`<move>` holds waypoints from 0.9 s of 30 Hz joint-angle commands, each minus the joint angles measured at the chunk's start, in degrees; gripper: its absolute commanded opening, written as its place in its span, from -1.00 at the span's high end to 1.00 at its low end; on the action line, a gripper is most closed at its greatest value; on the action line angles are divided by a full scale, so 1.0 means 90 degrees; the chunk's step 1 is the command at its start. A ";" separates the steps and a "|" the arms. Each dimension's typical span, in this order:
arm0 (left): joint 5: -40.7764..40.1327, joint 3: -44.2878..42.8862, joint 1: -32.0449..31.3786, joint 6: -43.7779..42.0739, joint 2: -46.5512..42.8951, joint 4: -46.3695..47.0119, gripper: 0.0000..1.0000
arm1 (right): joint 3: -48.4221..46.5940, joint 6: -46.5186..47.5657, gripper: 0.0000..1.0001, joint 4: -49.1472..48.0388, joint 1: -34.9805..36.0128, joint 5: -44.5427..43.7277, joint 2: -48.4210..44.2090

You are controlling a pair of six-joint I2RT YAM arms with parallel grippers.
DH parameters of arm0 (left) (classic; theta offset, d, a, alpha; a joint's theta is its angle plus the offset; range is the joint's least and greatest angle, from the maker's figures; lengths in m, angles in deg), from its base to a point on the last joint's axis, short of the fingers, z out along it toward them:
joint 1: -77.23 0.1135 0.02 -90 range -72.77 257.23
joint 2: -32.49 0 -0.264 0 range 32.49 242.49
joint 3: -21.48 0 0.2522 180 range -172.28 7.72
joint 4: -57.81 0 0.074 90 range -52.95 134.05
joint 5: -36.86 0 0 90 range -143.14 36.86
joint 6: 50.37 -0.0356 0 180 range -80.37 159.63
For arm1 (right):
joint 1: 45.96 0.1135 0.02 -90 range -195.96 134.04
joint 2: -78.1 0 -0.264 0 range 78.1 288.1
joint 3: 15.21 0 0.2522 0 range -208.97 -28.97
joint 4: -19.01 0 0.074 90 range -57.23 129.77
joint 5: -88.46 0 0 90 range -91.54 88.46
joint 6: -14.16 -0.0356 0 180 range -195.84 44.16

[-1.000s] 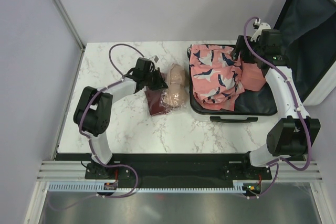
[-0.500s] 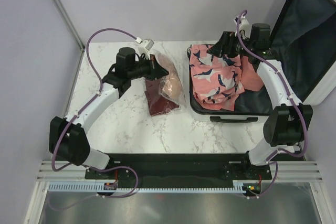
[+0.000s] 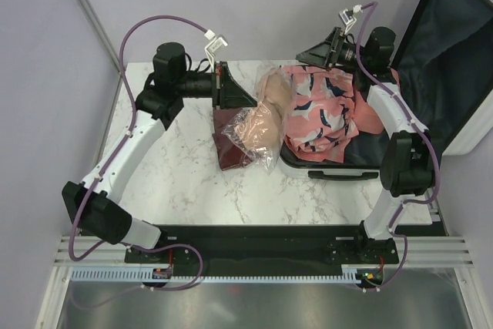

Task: Pack the luggage
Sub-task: Pick up the clothes at the center of the board, then place the clothes in the luggage.

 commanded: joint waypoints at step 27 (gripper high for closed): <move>0.1774 -0.0034 -0.0115 0.3163 0.0138 0.3300 0.95 | 0.0498 -0.1388 -0.81 -0.1549 0.0800 0.1699 -0.0364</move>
